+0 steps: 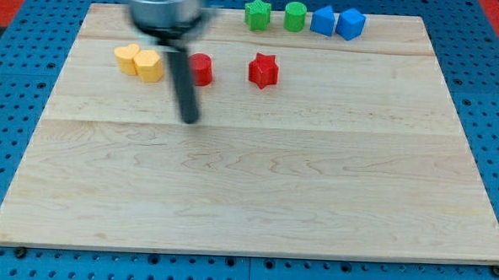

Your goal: Push red circle towards bottom left

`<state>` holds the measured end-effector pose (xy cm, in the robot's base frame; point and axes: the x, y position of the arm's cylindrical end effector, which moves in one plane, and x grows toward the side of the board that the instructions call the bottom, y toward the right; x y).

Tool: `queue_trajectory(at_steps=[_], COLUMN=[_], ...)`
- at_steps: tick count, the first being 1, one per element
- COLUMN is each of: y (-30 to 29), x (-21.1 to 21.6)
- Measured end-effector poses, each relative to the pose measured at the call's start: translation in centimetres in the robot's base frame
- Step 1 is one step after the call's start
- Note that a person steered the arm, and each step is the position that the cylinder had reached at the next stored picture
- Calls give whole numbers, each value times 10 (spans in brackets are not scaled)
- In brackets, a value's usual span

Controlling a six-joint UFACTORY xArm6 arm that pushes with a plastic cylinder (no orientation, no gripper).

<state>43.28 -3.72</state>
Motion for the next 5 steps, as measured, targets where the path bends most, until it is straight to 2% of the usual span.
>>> queue_trajectory(at_steps=[1, 2, 3, 4, 5], y=[120, 201, 179, 116, 28], x=[-9, -75, -122, -134, -133])
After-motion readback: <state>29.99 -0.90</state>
